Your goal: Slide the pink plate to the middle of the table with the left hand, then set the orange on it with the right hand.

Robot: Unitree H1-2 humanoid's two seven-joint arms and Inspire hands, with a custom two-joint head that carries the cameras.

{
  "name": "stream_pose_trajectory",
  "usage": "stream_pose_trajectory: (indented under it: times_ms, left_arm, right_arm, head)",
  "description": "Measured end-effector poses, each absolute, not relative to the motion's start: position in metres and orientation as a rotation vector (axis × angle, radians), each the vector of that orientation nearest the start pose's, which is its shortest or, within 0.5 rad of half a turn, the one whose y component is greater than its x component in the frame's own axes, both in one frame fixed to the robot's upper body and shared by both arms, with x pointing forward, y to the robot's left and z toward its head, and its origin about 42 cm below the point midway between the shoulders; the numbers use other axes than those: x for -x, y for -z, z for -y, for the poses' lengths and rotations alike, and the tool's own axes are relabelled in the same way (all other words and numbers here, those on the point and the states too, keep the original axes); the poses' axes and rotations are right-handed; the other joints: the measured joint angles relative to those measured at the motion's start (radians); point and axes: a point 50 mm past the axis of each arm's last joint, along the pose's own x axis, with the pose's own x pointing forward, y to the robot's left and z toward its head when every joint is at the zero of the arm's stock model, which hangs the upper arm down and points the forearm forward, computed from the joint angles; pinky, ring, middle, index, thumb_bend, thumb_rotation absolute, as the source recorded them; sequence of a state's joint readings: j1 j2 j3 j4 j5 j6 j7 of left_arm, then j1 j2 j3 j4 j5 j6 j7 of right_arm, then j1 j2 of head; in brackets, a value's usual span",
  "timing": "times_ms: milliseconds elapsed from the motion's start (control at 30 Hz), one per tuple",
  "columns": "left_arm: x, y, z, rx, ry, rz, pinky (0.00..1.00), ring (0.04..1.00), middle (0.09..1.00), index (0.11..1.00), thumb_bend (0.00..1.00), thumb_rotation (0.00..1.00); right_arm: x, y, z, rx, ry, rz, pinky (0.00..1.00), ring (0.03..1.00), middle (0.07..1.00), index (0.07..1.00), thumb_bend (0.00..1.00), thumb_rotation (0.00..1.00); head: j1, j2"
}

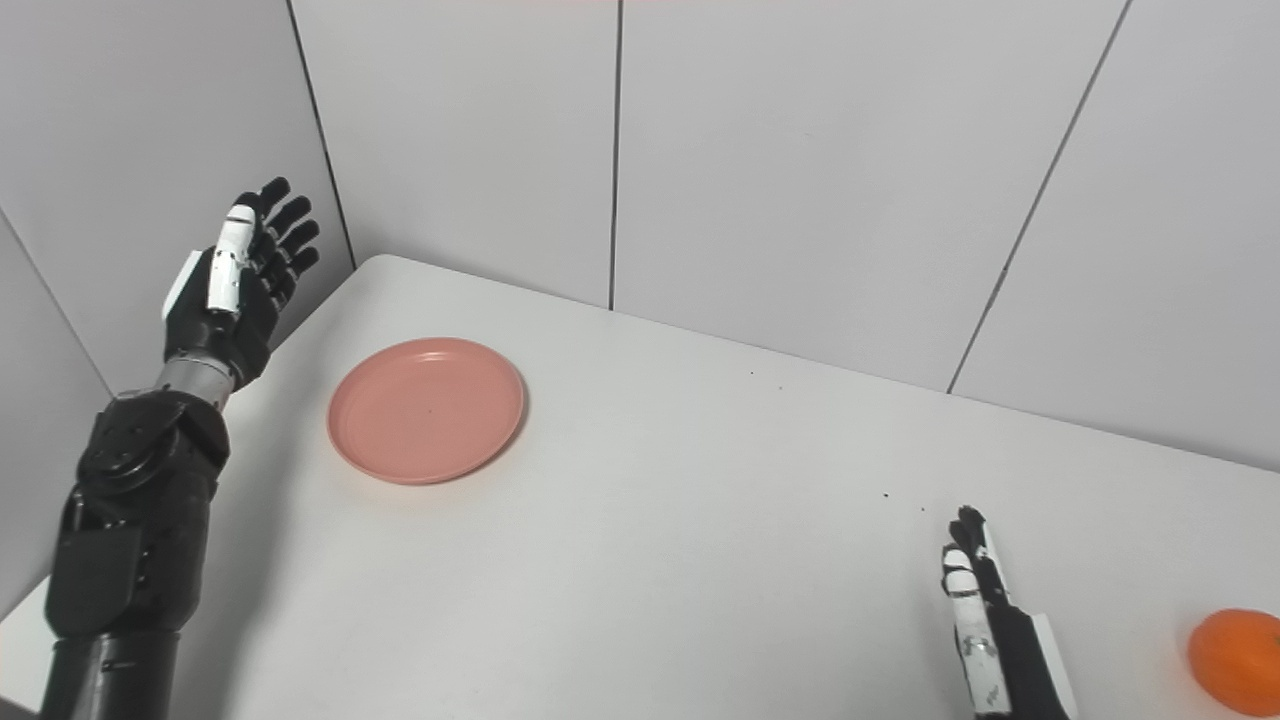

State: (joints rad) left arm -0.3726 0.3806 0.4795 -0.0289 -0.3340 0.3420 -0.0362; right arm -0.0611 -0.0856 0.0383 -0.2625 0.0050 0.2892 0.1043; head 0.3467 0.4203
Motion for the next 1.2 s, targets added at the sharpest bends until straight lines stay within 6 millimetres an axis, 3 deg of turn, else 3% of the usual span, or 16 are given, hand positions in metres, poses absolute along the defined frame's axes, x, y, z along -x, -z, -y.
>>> stream_pose_trajectory:
  times_ms: [367, 1200]
  left_arm:
    - [-0.359, -0.236, -0.436, 0.125, -0.306, 0.112, 0.96, 0.945, 0.942, 0.936, 0.30, 1.00]
    - [-0.362, -0.203, -0.449, 0.180, -0.316, 0.016, 0.98, 0.965, 0.960, 0.951, 0.28, 1.00]
  right_arm:
    - [-0.296, -0.164, 0.216, 0.067, -0.155, 0.026, 1.00, 1.000, 1.000, 1.000, 0.03, 1.00]
    - [-0.296, -0.164, 0.216, 0.070, -0.158, 0.018, 1.00, 1.000, 1.000, 1.000, 0.02, 1.00]
  head:
    - [0.002, 0.000]
    - [0.006, 0.005]
